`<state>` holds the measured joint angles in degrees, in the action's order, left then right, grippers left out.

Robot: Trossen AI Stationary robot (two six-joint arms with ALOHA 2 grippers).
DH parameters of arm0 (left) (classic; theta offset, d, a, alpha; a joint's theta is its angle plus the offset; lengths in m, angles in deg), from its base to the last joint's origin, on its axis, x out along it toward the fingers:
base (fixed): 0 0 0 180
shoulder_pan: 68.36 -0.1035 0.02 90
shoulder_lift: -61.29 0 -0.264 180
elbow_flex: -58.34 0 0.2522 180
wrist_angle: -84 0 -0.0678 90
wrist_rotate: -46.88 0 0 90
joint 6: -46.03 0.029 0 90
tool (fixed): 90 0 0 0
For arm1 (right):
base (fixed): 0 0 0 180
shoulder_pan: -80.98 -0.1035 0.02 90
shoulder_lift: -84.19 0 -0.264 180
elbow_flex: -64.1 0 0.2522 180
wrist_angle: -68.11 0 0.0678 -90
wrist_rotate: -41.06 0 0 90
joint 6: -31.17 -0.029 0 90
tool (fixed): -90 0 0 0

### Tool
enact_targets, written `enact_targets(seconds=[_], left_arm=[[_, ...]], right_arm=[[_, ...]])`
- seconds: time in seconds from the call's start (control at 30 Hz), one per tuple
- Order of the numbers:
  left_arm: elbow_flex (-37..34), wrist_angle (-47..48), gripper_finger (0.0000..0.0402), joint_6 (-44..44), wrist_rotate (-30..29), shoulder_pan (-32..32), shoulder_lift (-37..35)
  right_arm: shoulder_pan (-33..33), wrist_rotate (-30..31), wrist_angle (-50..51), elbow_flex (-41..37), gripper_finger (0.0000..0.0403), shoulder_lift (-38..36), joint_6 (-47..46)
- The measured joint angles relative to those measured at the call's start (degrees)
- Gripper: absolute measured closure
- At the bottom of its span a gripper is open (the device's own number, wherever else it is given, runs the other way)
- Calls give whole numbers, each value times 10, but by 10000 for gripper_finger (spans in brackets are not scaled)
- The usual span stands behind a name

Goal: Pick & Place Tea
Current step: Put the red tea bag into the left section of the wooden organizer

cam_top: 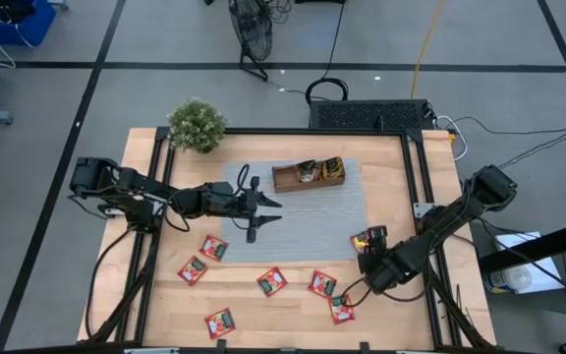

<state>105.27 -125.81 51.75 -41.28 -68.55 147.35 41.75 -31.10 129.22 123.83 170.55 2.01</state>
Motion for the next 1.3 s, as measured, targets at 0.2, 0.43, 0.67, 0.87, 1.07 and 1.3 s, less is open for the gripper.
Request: enact_targets(seconds=[0.2,0.43,0.67,0.87,1.07,1.3], left_arm=[[0,0,250,0,0,0,0],[0,0,250,0,0,0,0],[0,0,250,0,0,0,0],[0,0,250,0,0,0,0],[0,0,250,0,0,0,0],[0,0,250,0,0,0,0]], right_arm=[[18,16,-17,-21,204,0,8],[33,14,-70,-24,232,-1,45],[58,-40,-122,-39,283,-2,58],[62,-55,-135,-43,342,-2,55],[61,-57,-144,-44,396,-1,72],[54,-18,-137,-38,400,-2,78]])
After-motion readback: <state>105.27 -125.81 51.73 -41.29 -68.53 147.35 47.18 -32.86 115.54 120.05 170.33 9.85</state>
